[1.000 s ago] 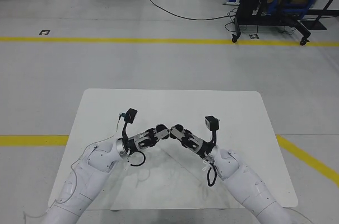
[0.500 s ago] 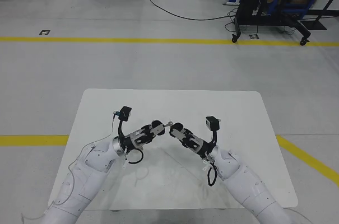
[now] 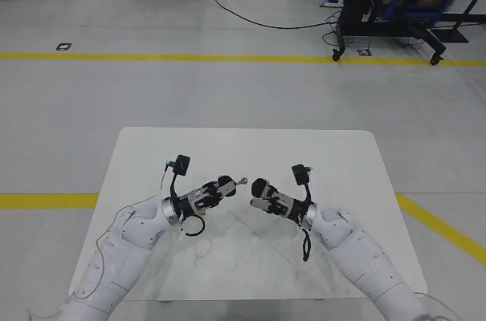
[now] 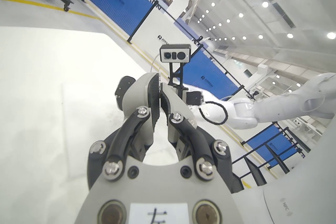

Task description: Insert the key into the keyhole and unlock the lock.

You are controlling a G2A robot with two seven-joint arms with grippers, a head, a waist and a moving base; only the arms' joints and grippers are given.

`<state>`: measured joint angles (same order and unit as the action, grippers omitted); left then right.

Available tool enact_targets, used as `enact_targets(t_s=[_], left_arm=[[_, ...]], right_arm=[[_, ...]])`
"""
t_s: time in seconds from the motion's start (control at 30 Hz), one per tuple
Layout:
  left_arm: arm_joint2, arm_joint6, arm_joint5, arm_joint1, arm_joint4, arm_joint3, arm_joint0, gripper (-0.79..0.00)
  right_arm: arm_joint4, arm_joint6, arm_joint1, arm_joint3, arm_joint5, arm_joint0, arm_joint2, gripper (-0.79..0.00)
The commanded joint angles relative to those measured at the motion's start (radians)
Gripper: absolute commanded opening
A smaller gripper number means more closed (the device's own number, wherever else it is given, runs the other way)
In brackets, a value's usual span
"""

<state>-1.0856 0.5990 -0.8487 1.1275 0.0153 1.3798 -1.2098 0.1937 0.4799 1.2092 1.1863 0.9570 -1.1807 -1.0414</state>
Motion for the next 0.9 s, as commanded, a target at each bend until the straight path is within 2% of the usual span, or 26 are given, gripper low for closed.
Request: enact_targets(t_s=[0.0, 0.1, 0.13, 0.2, 0.23, 0.27, 0.33, 0.47, 0.7, 0.87], left_arm=[[0.009, 0.086, 0.008, -0.006, -0.037, 0.008, 0.000, -0.785], [0.025, 0.172, 0.020, -0.012, -0.079, 0.018, 0.007, -0.785], [0.031, 0.193, 0.021, -0.013, -0.077, 0.020, 0.010, -0.785], [0.046, 0.220, 0.027, -0.013, -0.088, 0.023, 0.015, -0.785], [0.052, 0.230, 0.029, -0.013, -0.089, 0.023, 0.018, -0.785], [0.057, 0.237, 0.032, -0.013, -0.088, 0.023, 0.022, -0.785], [0.064, 0.242, 0.031, -0.013, -0.087, 0.020, 0.028, -0.785], [0.071, 0.238, 0.025, -0.013, -0.087, 0.015, 0.034, -0.785], [0.083, 0.244, 0.018, -0.014, -0.086, 0.012, 0.042, -0.785], [0.089, 0.249, 0.016, -0.016, -0.086, 0.007, 0.047, -0.785]], right_arm=[[-0.124, 0.210, -0.027, 0.038, 0.009, -0.015, -0.045, 0.000], [-0.239, 0.364, -0.063, 0.125, -0.030, -0.052, -0.099, 0.000], [-0.270, 0.407, -0.071, 0.151, -0.045, -0.064, -0.108, -0.031], [-0.327, 0.462, -0.084, 0.194, -0.079, -0.082, -0.114, -0.249], [-0.340, 0.480, -0.089, 0.211, -0.097, -0.088, -0.109, -0.397], [-0.349, 0.493, -0.094, 0.221, -0.110, -0.090, -0.107, -0.406], [-0.360, 0.506, -0.100, 0.230, -0.123, -0.090, -0.099, -0.474], [-0.353, 0.514, -0.108, 0.222, -0.131, -0.073, -0.080, -0.533], [-0.365, 0.523, -0.116, 0.210, -0.140, -0.051, -0.060, -0.539], [-0.366, 0.518, -0.117, 0.199, -0.136, -0.038, -0.049, -0.594]])
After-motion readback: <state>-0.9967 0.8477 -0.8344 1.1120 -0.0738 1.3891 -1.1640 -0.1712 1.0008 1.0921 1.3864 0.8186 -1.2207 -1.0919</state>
